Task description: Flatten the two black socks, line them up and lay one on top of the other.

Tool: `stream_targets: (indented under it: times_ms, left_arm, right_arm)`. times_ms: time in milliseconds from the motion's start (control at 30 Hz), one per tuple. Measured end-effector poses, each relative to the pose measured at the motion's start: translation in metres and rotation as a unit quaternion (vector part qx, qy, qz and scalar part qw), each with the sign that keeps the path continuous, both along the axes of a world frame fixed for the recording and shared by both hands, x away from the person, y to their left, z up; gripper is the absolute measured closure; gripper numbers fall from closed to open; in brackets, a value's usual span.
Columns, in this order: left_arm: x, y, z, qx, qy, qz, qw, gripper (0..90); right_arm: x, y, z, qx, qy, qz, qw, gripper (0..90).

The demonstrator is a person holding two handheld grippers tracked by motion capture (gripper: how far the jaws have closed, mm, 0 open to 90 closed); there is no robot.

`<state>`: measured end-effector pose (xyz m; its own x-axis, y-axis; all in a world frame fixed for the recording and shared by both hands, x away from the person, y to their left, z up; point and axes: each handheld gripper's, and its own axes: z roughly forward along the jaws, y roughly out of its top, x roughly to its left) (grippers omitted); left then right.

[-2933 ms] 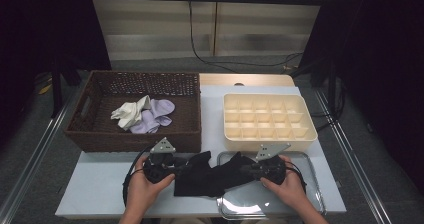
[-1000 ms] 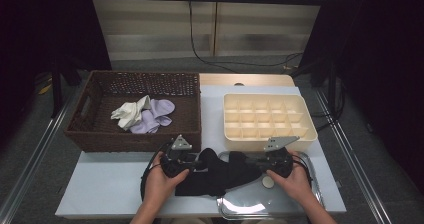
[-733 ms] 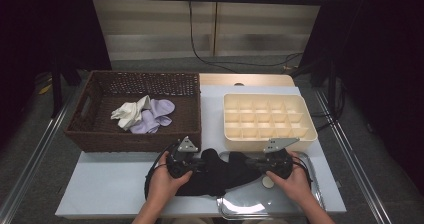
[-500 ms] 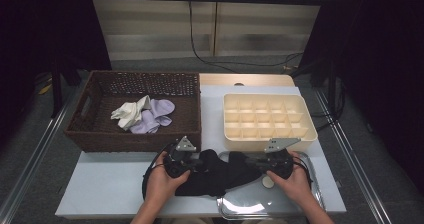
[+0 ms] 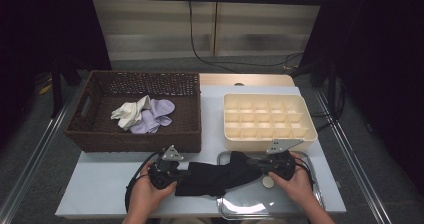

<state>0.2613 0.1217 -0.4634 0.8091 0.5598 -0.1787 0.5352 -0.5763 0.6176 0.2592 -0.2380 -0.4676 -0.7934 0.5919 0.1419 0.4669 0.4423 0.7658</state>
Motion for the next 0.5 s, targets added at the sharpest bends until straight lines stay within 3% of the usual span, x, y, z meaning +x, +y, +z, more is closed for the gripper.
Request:
stream_targets:
  times_ms: [33, 100, 133, 233, 267, 400, 433, 500]
  left_arm:
    - [-0.0003, 0.0004, 0.0002, 0.003, -0.007, 0.002, 1.0, 83.9]
    - [-0.0004, 0.0026, 0.0014, 0.02, -0.026, 0.019, 0.9993, 71.7]
    - [-0.0004, 0.0035, 0.0005, 0.017, -0.028, 0.02, 0.9992, 64.1]
    - [-0.0008, 0.0061, -0.0014, 0.017, -0.032, 0.033, 0.9988, 56.6]
    - [0.0003, 0.0071, -0.0021, 0.015, -0.024, 0.035, 0.999, 53.7]
    - [0.0019, 0.0099, -0.005, -0.003, 0.007, 0.043, 0.999, 57.0]
    - [0.0023, 0.0098, -0.0052, -0.013, 0.024, 0.032, 0.9991, 65.1]
    - [0.0015, 0.0073, -0.0056, -0.018, 0.028, 0.029, 0.999, 75.7]
  right_arm:
    - [-0.0004, 0.0005, -0.0009, 0.001, 0.001, 0.001, 1.0, 88.0]
    - [-0.0005, 0.0017, -0.0027, -0.003, 0.003, 0.002, 1.0, 87.9]
    - [0.0003, 0.0021, -0.0038, -0.004, 0.003, 0.005, 1.0, 87.9]
    - [0.0013, 0.003, -0.0038, -0.002, 0.005, 0.008, 1.0, 87.9]
    - [0.0014, 0.0033, -0.0037, -0.003, 0.004, 0.009, 0.9999, 87.9]
    - [0.0007, 0.0041, -0.0048, -0.004, 0.004, 0.009, 0.9999, 87.9]
    - [0.0007, 0.0043, -0.0052, -0.004, 0.004, 0.009, 0.9999, 87.9]
    - [0.001, 0.0048, -0.006, -0.004, 0.005, 0.01, 0.9999, 87.9]
